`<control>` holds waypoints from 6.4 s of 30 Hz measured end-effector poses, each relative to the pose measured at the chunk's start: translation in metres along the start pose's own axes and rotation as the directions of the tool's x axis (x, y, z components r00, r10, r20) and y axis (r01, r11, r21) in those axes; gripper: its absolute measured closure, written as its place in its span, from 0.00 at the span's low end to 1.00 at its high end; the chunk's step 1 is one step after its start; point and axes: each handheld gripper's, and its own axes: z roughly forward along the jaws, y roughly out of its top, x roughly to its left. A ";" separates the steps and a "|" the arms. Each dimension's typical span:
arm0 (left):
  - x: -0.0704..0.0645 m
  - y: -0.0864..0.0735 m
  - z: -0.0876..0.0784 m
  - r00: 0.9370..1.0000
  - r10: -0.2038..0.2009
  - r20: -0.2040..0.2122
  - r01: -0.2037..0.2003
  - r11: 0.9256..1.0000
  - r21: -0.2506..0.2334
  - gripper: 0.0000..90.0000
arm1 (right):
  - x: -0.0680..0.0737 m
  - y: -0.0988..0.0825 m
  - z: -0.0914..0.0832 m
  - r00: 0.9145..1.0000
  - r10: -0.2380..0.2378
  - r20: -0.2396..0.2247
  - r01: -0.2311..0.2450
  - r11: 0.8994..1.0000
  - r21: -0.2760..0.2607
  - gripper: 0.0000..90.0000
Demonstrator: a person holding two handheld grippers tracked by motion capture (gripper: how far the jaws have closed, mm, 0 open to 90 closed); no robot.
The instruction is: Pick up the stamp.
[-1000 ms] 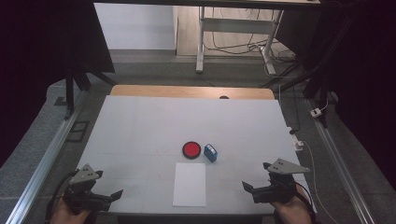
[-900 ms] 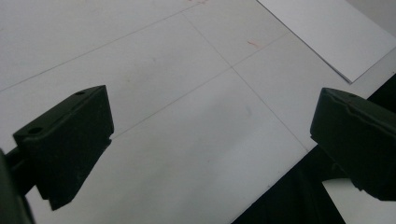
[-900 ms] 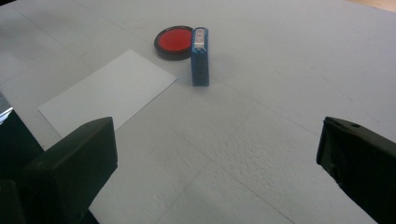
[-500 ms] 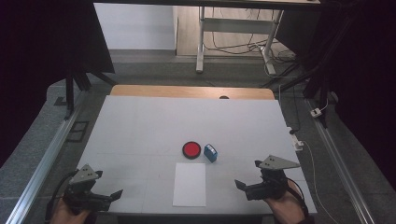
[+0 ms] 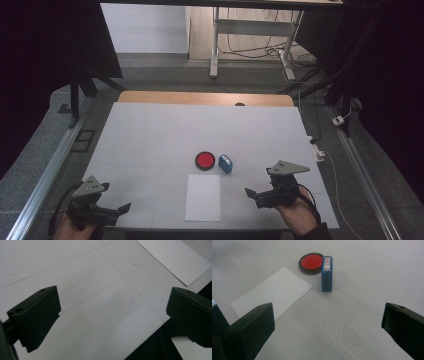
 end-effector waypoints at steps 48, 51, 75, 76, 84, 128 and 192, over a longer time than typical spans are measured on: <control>-0.001 0.001 0.002 1.000 0.016 0.005 -0.016 1.000 0.022 0.00 | -0.006 0.041 0.082 0.998 -0.057 -0.001 0.056 0.986 0.159 0.00; -0.001 0.001 0.002 1.000 0.014 0.006 -0.015 1.000 0.021 0.00 | -0.006 0.043 0.085 0.998 -0.069 0.007 0.067 0.985 0.161 0.00; 0.000 0.000 0.002 1.000 0.009 0.016 -0.010 1.000 0.016 0.00 | -0.006 0.056 0.131 0.994 -0.108 0.029 0.099 0.971 0.216 0.00; 0.000 0.000 0.002 1.000 0.010 0.017 -0.010 1.000 0.016 0.00 | -0.006 0.056 0.131 0.994 -0.108 0.029 0.099 0.971 0.216 0.00; 0.000 0.000 0.002 1.000 0.011 0.020 -0.011 1.000 0.017 0.00 | -0.007 0.060 0.133 0.993 -0.115 0.036 0.104 0.971 0.216 0.16; 0.000 0.001 0.002 0.999 0.023 0.026 -0.024 0.999 0.023 0.00 | -0.012 0.070 0.123 0.999 -0.024 -0.039 0.032 0.976 0.216 0.78; -0.001 0.000 0.001 0.999 0.031 0.032 -0.031 0.999 0.022 0.00 | 0.035 0.071 0.064 0.912 -0.294 -0.284 0.310 0.951 0.011 0.78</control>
